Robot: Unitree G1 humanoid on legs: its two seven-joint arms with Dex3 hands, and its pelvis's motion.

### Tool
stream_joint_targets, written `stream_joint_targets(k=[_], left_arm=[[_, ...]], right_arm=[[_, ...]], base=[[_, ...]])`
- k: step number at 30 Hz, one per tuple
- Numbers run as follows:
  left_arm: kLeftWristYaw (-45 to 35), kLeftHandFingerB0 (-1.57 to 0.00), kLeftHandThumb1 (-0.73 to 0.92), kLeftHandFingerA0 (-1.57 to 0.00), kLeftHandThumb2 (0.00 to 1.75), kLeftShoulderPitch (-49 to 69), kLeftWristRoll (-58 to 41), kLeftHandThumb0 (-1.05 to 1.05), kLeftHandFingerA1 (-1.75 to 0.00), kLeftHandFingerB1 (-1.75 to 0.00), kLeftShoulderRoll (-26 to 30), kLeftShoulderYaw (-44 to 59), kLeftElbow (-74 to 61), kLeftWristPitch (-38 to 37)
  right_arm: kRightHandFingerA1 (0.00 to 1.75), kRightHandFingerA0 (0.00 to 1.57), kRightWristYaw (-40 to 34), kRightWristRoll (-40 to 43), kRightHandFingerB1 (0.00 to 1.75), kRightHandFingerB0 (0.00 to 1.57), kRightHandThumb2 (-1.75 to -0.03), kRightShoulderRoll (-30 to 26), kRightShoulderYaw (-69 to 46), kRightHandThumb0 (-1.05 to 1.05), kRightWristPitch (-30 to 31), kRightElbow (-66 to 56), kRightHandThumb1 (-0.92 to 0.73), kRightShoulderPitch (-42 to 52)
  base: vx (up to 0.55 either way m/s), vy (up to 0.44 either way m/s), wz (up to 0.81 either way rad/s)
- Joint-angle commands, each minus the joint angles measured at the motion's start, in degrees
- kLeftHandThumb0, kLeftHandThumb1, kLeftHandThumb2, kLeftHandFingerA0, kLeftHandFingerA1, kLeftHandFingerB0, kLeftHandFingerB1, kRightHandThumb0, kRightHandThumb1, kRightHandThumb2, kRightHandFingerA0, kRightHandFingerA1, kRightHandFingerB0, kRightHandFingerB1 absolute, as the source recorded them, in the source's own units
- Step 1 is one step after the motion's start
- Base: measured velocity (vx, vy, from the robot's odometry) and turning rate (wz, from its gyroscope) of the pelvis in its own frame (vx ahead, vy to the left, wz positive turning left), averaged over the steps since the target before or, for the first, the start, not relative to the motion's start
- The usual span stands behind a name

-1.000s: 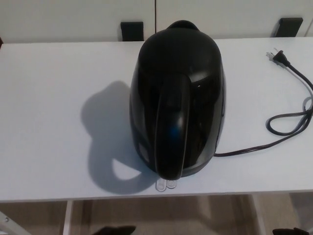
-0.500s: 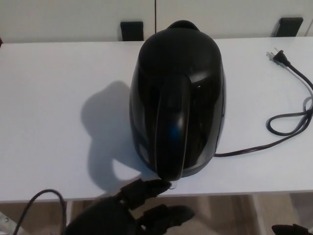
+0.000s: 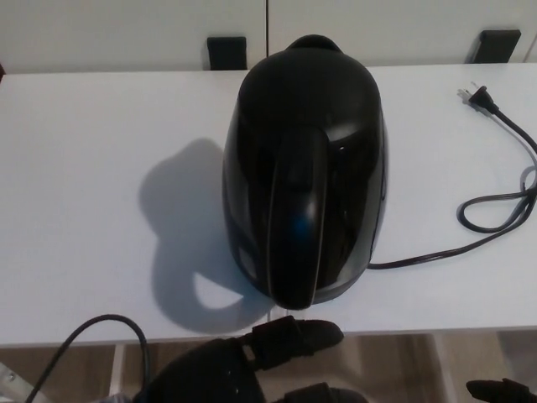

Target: The robot walk towards a table in front and click the button on the base of the boilling pot using its left middle finger

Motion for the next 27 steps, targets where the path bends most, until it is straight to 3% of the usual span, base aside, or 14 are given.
stream_joint_targets(k=[1,3,4,9,14,15,17,18,20,21,22,23,27], left_arm=[[7.1,0.0,0.61,0.0,1.06,-2.69,9.83,-0.27,-0.48,-0.48,1.43,-1.16,3.87,-4.96],[8.28,0.0,0.62,0.0,1.08,-3.12,9.91,-0.27,-0.48,-0.48,1.01,-1.39,5.58,-4.84],[8.57,-0.12,0.65,-0.14,0.71,-3.67,9.39,-0.45,-0.32,-0.32,0.67,-1.38,7.12,-4.67],[9.16,-0.11,0.71,-0.12,0.73,-4.73,9.99,-0.44,-0.31,-0.31,0.31,-1.15,10.21,-3.41],[10.07,-0.12,0.69,-0.14,0.73,-5.27,9.62,-0.43,-0.32,-0.32,0.26,-0.89,12.51,-3.54],[10.27,-0.11,0.74,-0.18,0.64,-5.29,9.88,-0.38,-0.28,-0.24,0.39,-0.79,12.88,-3.33],[10.56,-0.11,0.75,-0.18,0.64,-5.32,9.93,-0.38,-0.28,-0.24,0.38,-0.74,13.64,-3.14],[9.67,0.0,0.7,0.0,1.13,-5.3,10.09,-0.24,-0.47,-0.48,0.63,-0.63,13.48,-2.71],[9.74,0.0,0.68,0.0,1.12,-5.48,10.68,-0.25,-0.48,-0.48,0.71,-0.55,13.89,-2.47],[10.22,-0.11,0.74,-0.17,0.64,-5.53,10.95,-0.39,-0.28,-0.24,0.65,-0.55,14.21,-2.47],[10.9,-0.11,0.74,-0.17,0.64,-5.59,11.28,-0.39,-0.28,-0.24,0.55,-0.57,14.64,-2.49],[11.3,0.0,0.67,-0.01,1.11,-5.63,11.56,-0.25,-0.47,-0.48,0.43,-0.67,15.07,-2.41],[11.32,0.0,0.66,0.0,1.1,-5.94,11.04,-0.25,-0.48,-0.48,0.3,-0.6,15.71,-2.68]], right_arm=[[0.55,0.63,1.4,0.06,0.43,0.38,-0.55,-1.95,-0.04,-0.25,0.58,-0.54,-0.52,0.04],[0.56,0.65,1.57,0.37,0.44,0.38,-0.55,-1.93,-0.26,-0.2,-0.22,-0.4,-0.53,0.32],[0.55,0.66,1.23,0.04,0.43,0.4,-0.55,-2.0,-0.06,-0.2,-0.53,-0.02,-0.54,0.2],[0.52,0.62,0.1,-1.02,0.43,0.42,-0.54,-2.06,0.69,-0.28,1.21,0.06,-0.5,-0.62],[0.55,0.67,-0.65,-1.05,0.44,0.42,-0.55,-1.64,0.79,-0.19,2.12,-0.73,-0.52,-0.69],[0.56,0.67,-0.25,-0.96,0.44,0.42,-0.55,-1.78,0.84,-0.2,1.48,-1.08,-0.53,-0.21],[0.56,0.67,0.0,-0.84,0.44,0.42,-0.55,-1.86,0.85,-0.21,1.0,-0.96,-0.53,0.02],[0.57,0.68,0.06,-0.68,0.45,0.43,-0.54,-1.78,0.77,-0.2,0.6,-1.12,-0.52,0.22],[0.57,0.7,0.42,-0.31,0.45,0.42,-0.55,-1.7,0.54,-0.18,0.58,-1.38,-0.52,0.43],[0.57,0.7,0.49,-0.15,0.46,0.42,-0.54,-1.65,0.43,-0.16,0.39,-1.26,-0.52,0.44],[0.57,0.7,0.55,0.05,0.46,0.42,-0.54,-1.57,0.26,-0.16,0.09,-1.05,-0.52,0.43],[0.57,0.69,0.83,0.05,0.46,0.42,-0.55,-1.65,0.29,-0.16,-0.12,-1.08,-0.53,0.51],[0.55,0.68,0.33,-0.32,0.45,0.43,-0.55,-1.66,0.49,-0.17,0.4,-1.15,-0.52,0.28]], base=[[0.0,0.0,0.0],[0.0,0.0,0.0],[0.0,0.0,0.0],[0.0,0.0,0.0],[0.0,0.0,0.0],[0.0,0.0,0.0],[0.0,0.0,0.0],[0.0,0.0,0.0],[0.0,0.0,0.0],[0.0,0.0,0.0],[0.0,0.0,0.0],[0.0,0.0,0.0],[0.0,0.0,0.0]])
